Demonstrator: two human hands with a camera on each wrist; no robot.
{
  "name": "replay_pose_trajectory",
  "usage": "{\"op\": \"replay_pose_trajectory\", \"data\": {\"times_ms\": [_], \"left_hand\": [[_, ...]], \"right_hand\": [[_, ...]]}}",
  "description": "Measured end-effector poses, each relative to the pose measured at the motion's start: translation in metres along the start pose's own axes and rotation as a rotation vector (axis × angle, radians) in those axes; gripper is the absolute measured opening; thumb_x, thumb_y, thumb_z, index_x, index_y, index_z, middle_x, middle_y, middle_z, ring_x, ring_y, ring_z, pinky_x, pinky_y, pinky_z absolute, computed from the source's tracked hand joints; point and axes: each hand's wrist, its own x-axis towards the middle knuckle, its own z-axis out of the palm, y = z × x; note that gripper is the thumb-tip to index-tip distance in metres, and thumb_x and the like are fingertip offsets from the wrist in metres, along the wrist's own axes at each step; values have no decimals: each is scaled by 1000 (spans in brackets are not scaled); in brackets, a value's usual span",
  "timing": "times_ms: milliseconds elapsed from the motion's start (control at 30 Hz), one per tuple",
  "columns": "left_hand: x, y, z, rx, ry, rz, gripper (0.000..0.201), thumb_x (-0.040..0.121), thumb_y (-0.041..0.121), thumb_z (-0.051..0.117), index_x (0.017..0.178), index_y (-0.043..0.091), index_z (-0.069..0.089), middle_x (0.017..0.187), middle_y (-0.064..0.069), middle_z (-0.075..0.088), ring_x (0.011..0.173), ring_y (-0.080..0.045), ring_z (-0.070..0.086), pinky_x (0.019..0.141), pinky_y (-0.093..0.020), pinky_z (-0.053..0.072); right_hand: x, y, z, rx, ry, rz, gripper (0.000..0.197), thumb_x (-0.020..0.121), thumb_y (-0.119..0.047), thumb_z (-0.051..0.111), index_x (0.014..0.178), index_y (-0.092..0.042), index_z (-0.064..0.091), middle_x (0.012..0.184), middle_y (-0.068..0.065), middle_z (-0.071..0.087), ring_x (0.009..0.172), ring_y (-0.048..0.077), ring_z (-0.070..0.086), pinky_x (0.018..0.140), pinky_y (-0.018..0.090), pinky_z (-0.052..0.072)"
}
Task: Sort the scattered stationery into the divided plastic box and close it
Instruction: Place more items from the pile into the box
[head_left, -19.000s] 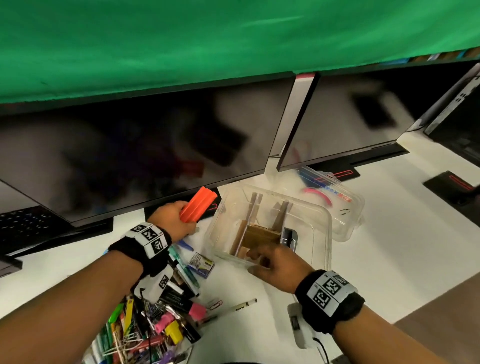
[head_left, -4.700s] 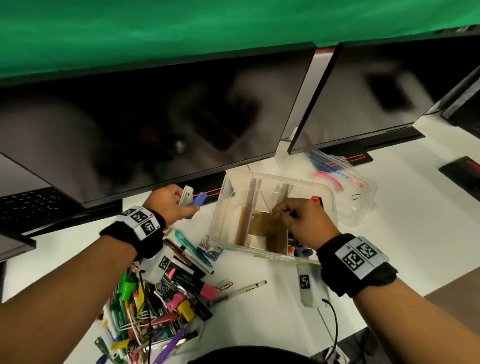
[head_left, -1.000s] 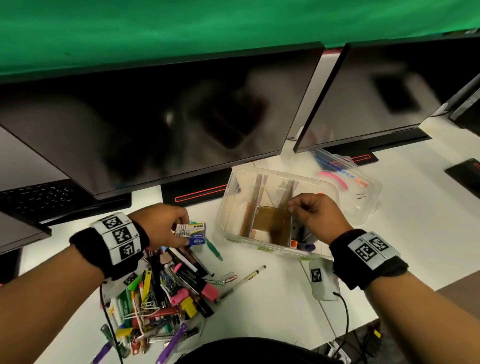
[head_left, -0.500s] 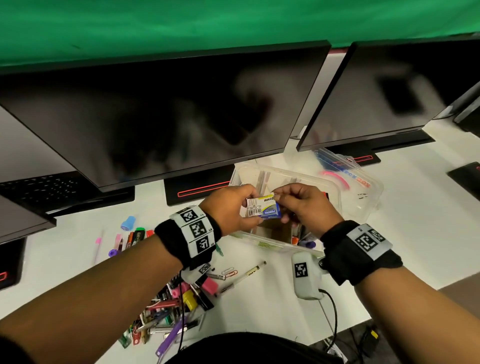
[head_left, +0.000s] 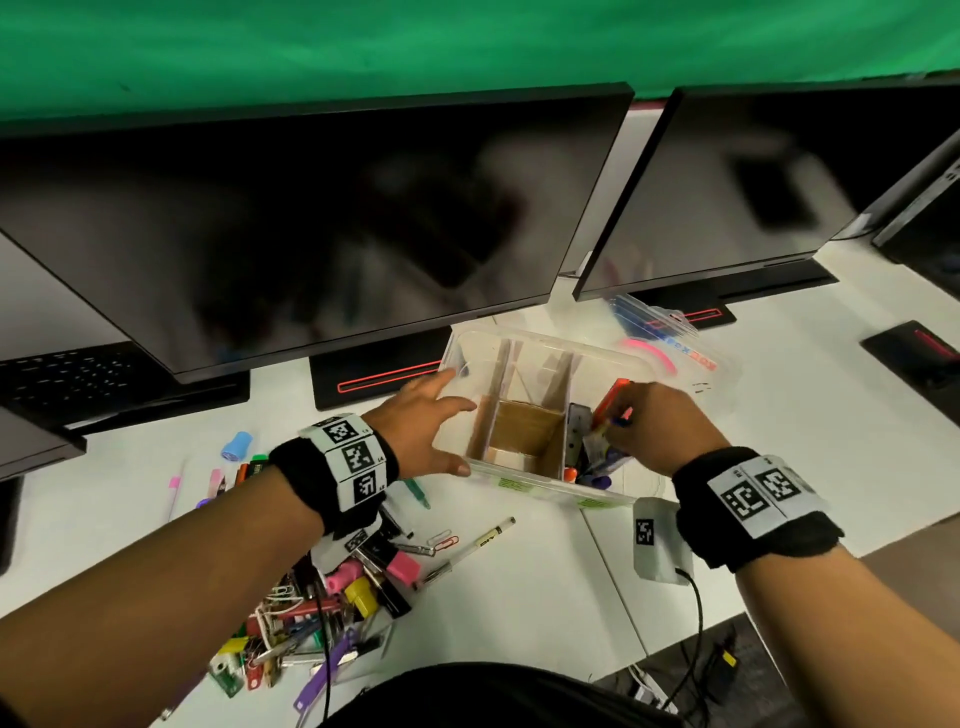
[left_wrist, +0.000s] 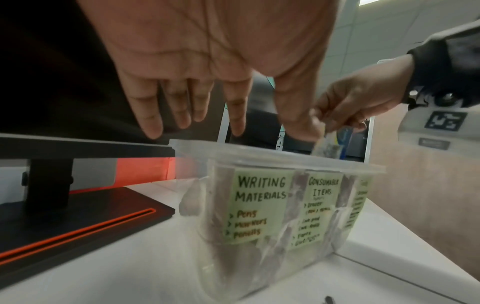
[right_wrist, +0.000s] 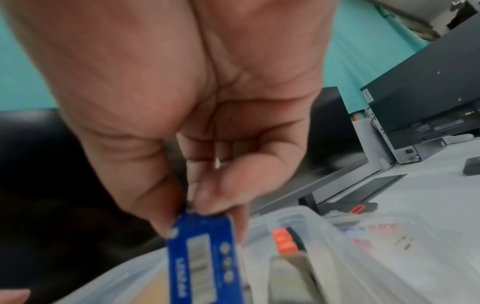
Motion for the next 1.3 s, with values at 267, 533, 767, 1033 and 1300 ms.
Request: {"op": "replay_pose_trajectory", "data": {"times_ms": [267, 533, 767, 1033, 1300], "left_hand": [[1, -3, 7, 40, -96, 19, 31, 90, 40, 55, 115, 26, 65, 155, 1, 29, 148, -16, -2, 120, -32, 10], [0, -6, 10, -50, -76, -4, 21, 89, 35, 58, 99, 22, 71, 138, 3, 54, 148, -10, -3, 117, -32, 22], [-1, -4, 9, -54, -96, -25, 23, 90, 35, 56, 103, 21, 69, 146, -1, 45, 148, -10, -5, 116, -34, 25], [2, -4, 8, -50, -121, -30, 24, 90, 36, 55, 104, 22, 69, 146, 0, 44, 148, -10, -7, 115, -35, 25], [-8, -17, 17, -135, 62, 56, 35, 89, 32, 59, 123, 24, 58, 146, 5, 41, 145, -14, 20, 116, -27, 18]], "right_hand": [[12, -7, 35, -262, -251, 36, 26, 84, -14, 59, 108, -7, 64, 108, 12, 67, 101, 25, 63, 84, 28, 51], [17, -29, 45, -590, -475, -61, 29, 94, -11, 42, 118, -2, 58, 122, 11, 61, 114, 27, 58, 94, 31, 46], [30, -27, 48, -638, -497, -57, 26, 92, -10, 47, 111, 0, 61, 101, 8, 66, 84, 22, 51, 83, 30, 47], [32, -26, 55, -526, -564, 66, 41, 99, -19, 40, 137, -4, 40, 142, 12, 45, 132, 26, 43, 110, 29, 32], [28, -47, 37, -303, -243, 96, 18, 87, -8, 51, 103, -4, 59, 89, 9, 60, 90, 27, 63, 71, 31, 52]]}}
